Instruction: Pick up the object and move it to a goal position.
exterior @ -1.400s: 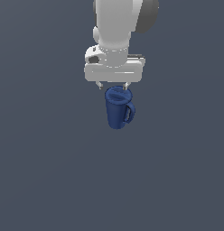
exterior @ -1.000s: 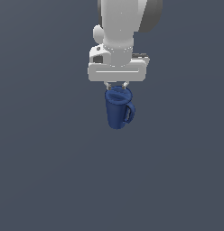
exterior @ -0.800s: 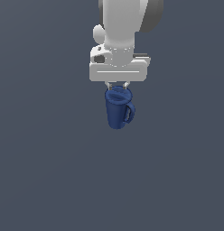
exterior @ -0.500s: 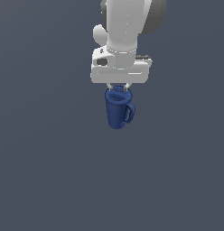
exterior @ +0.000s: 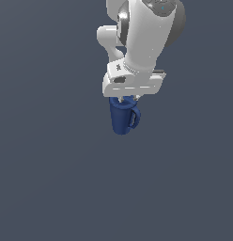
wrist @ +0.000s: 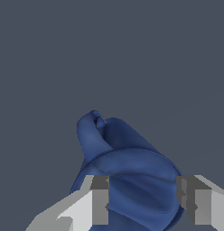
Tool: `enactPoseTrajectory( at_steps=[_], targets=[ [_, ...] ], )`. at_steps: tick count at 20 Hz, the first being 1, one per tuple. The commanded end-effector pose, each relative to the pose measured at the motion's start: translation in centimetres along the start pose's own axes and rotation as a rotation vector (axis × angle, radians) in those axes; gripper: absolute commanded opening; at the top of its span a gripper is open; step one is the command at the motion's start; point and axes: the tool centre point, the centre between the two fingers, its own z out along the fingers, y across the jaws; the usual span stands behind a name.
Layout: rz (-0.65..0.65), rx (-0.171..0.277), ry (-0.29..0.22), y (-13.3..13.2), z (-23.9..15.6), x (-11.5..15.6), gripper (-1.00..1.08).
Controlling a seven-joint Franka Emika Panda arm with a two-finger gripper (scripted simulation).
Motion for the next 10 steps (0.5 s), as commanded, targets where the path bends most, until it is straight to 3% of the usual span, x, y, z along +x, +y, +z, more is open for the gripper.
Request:
enactPoseTrajectory(
  at_steps=[1,10],
  targets=[
    [-0.053,-0.029,-0.049,-0.8,0.7,0.7,0.28],
    [-0.247,-0.151,-0.246,-3.6,3.5,3.3,0.28]
  ],
)
